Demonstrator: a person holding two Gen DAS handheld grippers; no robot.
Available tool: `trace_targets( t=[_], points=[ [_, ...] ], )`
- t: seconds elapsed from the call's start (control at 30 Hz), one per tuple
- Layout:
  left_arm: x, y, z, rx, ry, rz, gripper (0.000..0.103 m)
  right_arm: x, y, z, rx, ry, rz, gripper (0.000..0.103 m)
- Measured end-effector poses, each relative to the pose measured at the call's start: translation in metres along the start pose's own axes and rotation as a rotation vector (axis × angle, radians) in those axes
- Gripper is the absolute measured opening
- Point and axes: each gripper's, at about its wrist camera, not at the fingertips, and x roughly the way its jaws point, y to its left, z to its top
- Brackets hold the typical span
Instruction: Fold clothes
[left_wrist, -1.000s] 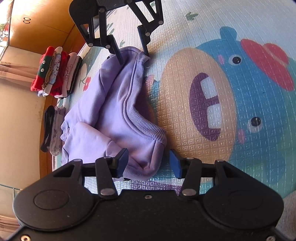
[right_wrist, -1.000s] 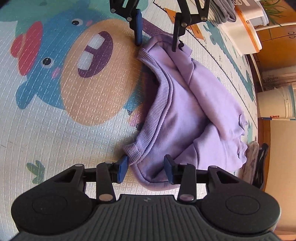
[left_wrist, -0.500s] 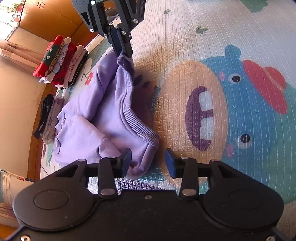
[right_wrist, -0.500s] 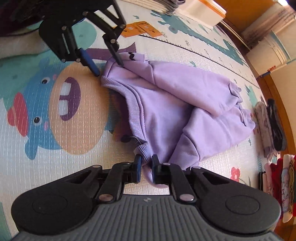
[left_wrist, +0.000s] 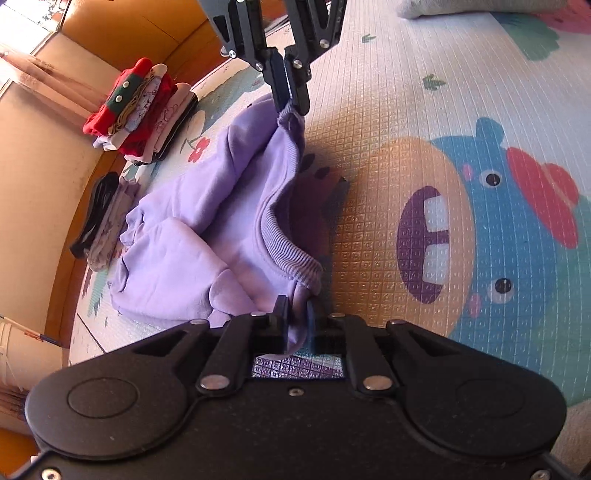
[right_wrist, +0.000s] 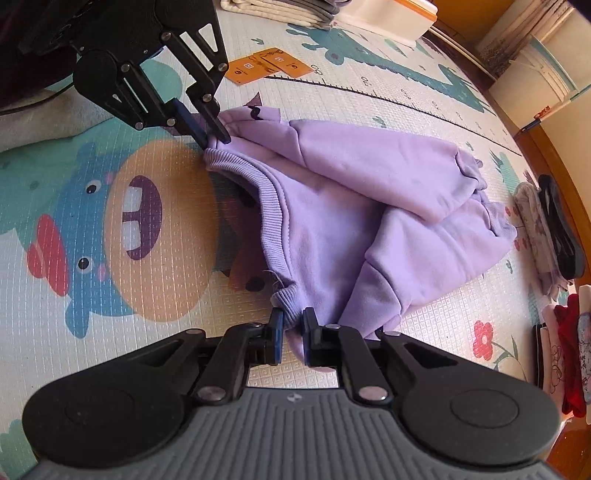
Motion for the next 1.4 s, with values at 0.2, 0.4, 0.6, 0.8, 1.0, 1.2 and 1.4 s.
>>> trace_targets(
  t=[0.2, 0.4, 0.6, 0.8, 1.0, 1.2, 1.4],
  points=[
    [-0.029, 0.022, -0.001, -0.091, -0.044, -0.121, 0.007, -0.018, 0.011, 0.003, -0.014, -0.004, 0.052, 0.012],
    [-0.056, 0.071, -0.003, -0.259, -0.113, -0.150, 0.007, -0.057, -0.009, 0.012, 0.059, -0.034, 0.082, 0.012],
    [-0.069, 0.143, -0.009, -0.438, -0.209, -0.075, 0.007, -0.089, -0.069, 0.033, 0.141, -0.097, 0.033, 0.011],
    [-0.051, 0.205, -0.017, -0.541, -0.282, 0.000, 0.007, -0.095, -0.143, 0.055, 0.194, -0.154, -0.023, 0.010],
    [-0.012, 0.271, -0.040, -0.711, -0.314, 0.015, 0.006, -0.076, -0.211, 0.070, 0.259, -0.188, -0.025, 0.010],
    [0.037, 0.322, -0.053, -0.836, -0.316, 0.015, 0.006, -0.037, -0.274, 0.074, 0.342, -0.191, -0.025, 0.010],
    [0.078, 0.351, -0.066, -0.898, -0.273, 0.013, 0.005, 0.009, -0.320, 0.068, 0.448, -0.206, -0.027, 0.010]
  ],
)
